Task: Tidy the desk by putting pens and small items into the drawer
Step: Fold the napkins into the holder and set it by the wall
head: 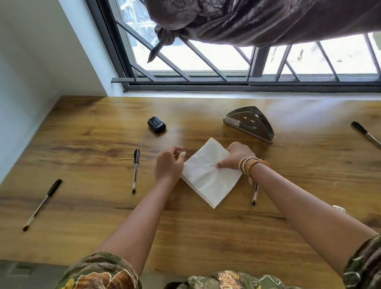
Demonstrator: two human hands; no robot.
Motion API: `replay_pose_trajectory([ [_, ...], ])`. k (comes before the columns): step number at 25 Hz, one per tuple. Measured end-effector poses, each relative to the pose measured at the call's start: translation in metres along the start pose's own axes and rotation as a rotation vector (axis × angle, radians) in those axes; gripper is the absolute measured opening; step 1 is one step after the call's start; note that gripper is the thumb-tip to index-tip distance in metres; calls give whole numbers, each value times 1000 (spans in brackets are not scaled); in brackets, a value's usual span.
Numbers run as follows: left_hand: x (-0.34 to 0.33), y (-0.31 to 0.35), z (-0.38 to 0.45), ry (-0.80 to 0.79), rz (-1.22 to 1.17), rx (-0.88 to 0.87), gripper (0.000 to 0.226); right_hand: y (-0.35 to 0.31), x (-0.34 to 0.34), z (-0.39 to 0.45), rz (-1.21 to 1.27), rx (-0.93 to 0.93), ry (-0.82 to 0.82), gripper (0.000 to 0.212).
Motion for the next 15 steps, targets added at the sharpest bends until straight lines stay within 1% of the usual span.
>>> replay_pose_trajectory([
  [2,0,3,6,-23,-36,27,25,-4,1,5,176,71,14,30],
  [4,-1,7,14,-97,-116,68,40,-8,5,8,330,161,22,22],
  [6,1,16,22,-221,-276,118,66,-12,11,11,402,229,-6,26],
  [7,3,21,26,-289,-356,142,73,-13,14,12,438,245,-26,30],
  [8,6,26,29,-355,-413,145,71,-14,18,14,470,256,-41,32],
  [11,12,38,31,-525,-474,146,28,-14,28,17,566,248,-30,36],
  [12,12,39,31,-545,-494,172,21,-12,29,18,615,222,-2,37],
  [14,9,35,32,-546,-552,242,19,-7,23,21,776,140,55,41],
  [15,7,33,32,-539,-595,286,20,-4,17,21,905,86,75,43],
])
Point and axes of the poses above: each hand's wrist, its own z-axis towards the middle knuckle, its own x-axis out of the back of the hand, y = z × x, the point moved 2 cm from there along z, towards the middle knuckle, and after that the axes turned 10 degrees about x, right-handed, at the moved point
